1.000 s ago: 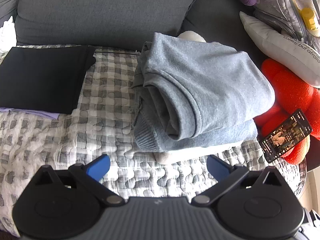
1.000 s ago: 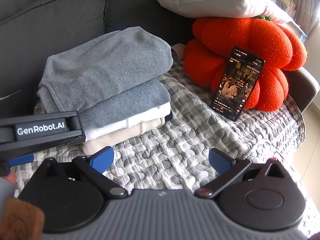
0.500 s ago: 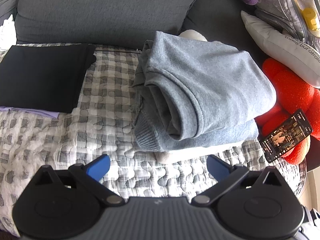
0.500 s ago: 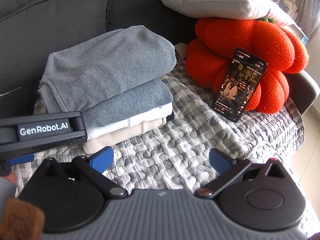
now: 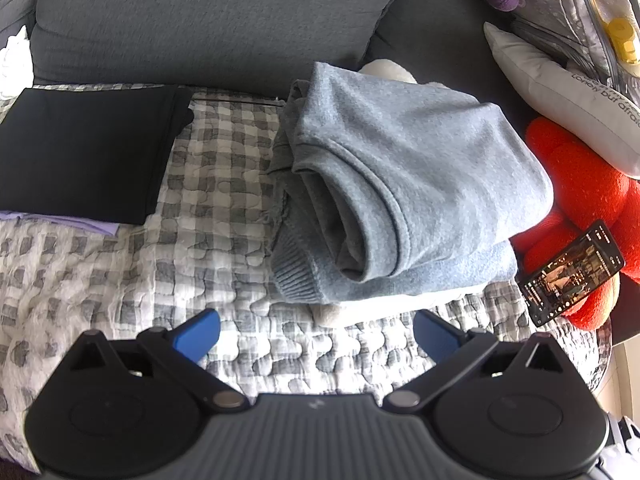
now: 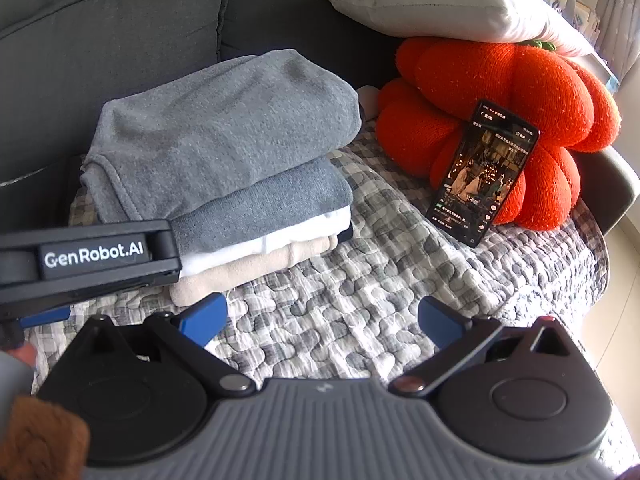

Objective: Fold clothes

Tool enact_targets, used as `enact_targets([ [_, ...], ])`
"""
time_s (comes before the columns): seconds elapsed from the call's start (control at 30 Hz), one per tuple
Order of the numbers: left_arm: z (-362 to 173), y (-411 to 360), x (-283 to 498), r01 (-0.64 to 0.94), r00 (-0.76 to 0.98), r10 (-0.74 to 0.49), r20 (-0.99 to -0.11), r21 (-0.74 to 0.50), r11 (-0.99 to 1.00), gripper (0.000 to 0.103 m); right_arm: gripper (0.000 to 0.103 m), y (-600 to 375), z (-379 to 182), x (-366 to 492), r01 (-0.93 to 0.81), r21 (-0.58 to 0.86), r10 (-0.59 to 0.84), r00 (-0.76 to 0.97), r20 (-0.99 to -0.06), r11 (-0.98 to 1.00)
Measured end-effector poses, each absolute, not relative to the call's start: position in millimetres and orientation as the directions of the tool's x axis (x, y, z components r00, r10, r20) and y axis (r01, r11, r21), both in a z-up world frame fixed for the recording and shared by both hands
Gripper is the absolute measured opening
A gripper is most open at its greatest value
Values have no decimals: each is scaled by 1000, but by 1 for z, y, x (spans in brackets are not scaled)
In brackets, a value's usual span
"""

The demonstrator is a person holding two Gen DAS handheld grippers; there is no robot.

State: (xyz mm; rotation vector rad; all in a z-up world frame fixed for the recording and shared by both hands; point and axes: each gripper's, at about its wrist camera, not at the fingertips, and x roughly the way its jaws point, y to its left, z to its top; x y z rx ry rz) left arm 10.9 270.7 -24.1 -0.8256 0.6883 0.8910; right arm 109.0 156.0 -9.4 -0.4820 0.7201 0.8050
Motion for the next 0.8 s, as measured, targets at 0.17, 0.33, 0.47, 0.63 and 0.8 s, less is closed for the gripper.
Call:
enact_targets([
  [0.17,-19,268,5,-866,471,387,-793,-331,374,103,103,155,-6,106,-785,-113,487,482,-728,609],
  [0.33,-8,261,-7,-863,480,399,-781,-341,372,103,103,151,1,99,-787,-97,506,479,-717,609],
  [0.47,3,255,-21,-860,489,414,-767,-347,373,103,103,143,10,87,-790,-83,524,477,-706,608],
  [0.63,17,245,-40,-849,511,426,-746,-362,385,103,103,126,24,70,-783,-75,538,490,-686,617],
  [0.8,30,227,-61,-835,535,449,-716,-364,414,103,103,101,42,48,-769,-58,555,509,-658,636],
])
